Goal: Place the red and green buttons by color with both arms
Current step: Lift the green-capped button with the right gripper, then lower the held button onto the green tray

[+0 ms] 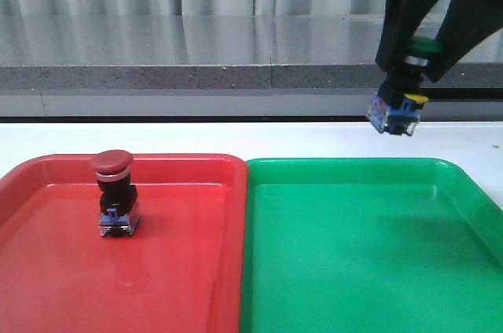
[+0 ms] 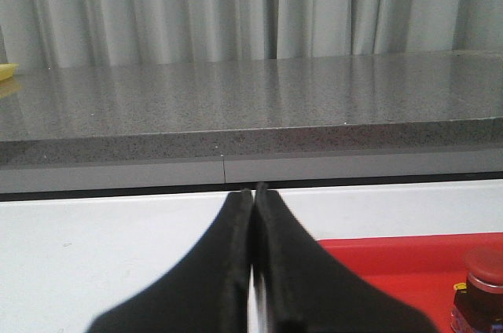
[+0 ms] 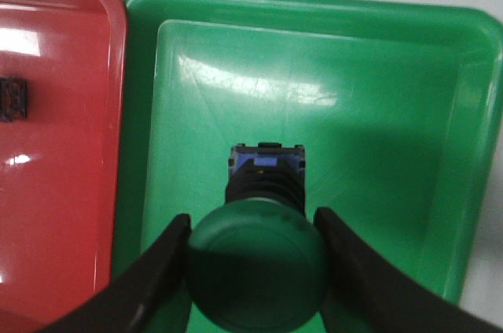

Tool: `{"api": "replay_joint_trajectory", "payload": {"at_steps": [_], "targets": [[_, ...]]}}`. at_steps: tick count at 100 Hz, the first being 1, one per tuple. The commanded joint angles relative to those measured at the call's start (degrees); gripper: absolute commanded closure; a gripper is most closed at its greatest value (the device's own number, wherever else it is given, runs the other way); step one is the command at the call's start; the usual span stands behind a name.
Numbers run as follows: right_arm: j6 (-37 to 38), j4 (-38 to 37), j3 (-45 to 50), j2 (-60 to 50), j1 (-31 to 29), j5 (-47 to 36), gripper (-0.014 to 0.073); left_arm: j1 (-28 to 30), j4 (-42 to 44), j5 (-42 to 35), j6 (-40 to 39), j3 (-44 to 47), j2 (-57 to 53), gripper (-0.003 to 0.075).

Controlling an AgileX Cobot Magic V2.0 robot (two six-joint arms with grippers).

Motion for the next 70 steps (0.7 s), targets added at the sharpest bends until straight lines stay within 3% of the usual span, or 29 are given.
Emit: {"api": "replay_joint_trajectory", "payload": {"at_steps": [1, 49, 70], "targets": [[0.2, 0.88, 2.2, -2.99, 0.9, -5.11, 0.0388, -0.01, -0.63, -4.94, -0.4, 0.63, -1.9, 0.0741], [0.2, 4.35, 18.59, -2.93, 1.35, -29.13, 0.0388, -0.01, -0.63, -4.94, -0.4, 0.63, -1.9, 0.0741], [0.15, 4.35, 21.49, -2.47, 1.35, -32.16, 0.0388, -0.01, -0.63, -4.94, -0.4, 0.63, -1.9, 0.0741]]}}
